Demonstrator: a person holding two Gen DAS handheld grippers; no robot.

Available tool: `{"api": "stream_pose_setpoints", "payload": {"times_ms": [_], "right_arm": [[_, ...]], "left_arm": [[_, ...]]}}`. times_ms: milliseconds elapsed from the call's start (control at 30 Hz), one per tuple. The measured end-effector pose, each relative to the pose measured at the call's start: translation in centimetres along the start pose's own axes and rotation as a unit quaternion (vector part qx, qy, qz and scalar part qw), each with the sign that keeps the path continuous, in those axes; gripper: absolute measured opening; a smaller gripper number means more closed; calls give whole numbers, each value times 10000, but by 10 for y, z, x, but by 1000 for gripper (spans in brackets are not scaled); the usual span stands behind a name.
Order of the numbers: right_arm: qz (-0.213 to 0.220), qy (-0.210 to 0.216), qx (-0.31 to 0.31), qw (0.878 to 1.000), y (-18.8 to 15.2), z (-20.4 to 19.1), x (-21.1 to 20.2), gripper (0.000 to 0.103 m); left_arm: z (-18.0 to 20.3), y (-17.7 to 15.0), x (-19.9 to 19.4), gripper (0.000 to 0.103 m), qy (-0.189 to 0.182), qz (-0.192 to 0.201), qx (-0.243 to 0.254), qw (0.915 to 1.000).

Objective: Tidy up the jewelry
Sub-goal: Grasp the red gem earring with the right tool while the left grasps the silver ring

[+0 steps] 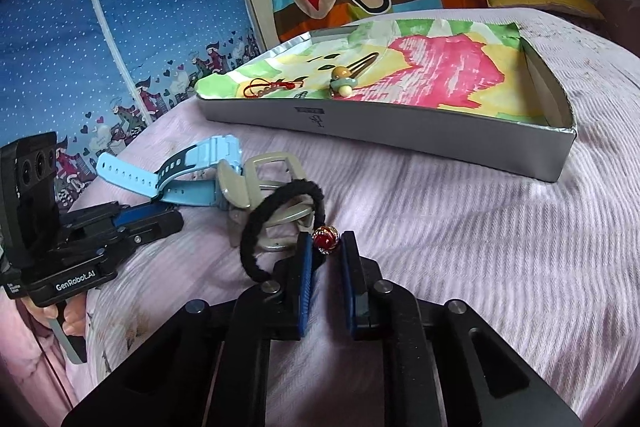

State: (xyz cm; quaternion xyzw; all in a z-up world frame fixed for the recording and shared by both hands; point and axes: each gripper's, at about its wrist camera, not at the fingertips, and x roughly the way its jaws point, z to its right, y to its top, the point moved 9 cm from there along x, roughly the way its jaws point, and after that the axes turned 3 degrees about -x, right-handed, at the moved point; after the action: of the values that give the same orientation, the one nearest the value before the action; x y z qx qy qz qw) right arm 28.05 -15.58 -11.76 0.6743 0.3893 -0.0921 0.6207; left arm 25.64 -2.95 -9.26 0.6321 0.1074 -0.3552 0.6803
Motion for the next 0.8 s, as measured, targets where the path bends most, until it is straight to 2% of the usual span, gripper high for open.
{"api": "stream_pose_setpoints", "payload": {"times_ms": [800], "right_arm": [[468,-355,-537,9968,-22,-20,-54,12]], "left_arm": [[25,-6,-23,20,-205,314,24,9993]]}}
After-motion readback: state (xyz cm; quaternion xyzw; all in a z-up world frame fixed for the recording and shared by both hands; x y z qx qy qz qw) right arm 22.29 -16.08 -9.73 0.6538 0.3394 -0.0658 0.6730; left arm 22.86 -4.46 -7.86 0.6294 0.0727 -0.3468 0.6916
